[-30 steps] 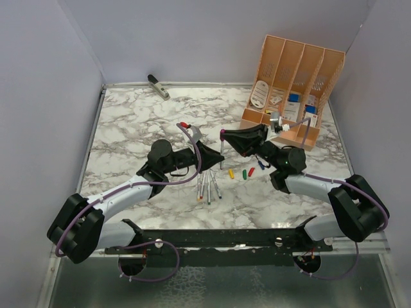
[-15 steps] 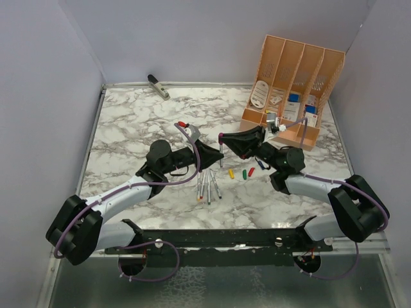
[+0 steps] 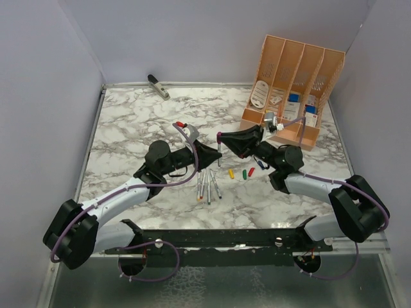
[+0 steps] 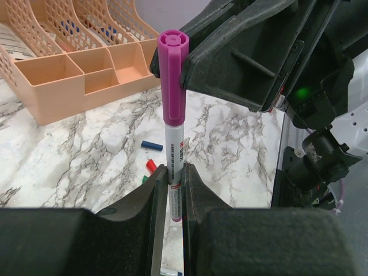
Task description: Insert the pens into the pen caps
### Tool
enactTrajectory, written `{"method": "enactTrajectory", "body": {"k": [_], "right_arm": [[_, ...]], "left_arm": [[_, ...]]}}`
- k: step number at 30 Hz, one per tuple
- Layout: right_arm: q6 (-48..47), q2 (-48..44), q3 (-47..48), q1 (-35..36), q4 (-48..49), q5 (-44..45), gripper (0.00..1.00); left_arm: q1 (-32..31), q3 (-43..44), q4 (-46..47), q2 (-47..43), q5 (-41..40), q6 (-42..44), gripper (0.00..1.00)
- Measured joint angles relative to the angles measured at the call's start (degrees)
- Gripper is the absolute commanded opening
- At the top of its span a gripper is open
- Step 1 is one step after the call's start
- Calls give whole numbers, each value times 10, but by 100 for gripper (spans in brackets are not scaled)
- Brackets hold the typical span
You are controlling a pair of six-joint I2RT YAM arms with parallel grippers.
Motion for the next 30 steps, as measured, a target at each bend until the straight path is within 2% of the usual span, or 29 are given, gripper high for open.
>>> {"method": "enactTrajectory", "body": {"k": [17, 30], "right_arm": [[-68, -15, 23, 24, -77, 34, 1], [-90, -2, 26, 46, -90, 66, 1]], "left_arm": [[-5, -15, -2, -26, -68, 12, 0], [-5, -26, -16, -39, -99, 21, 0]]}}
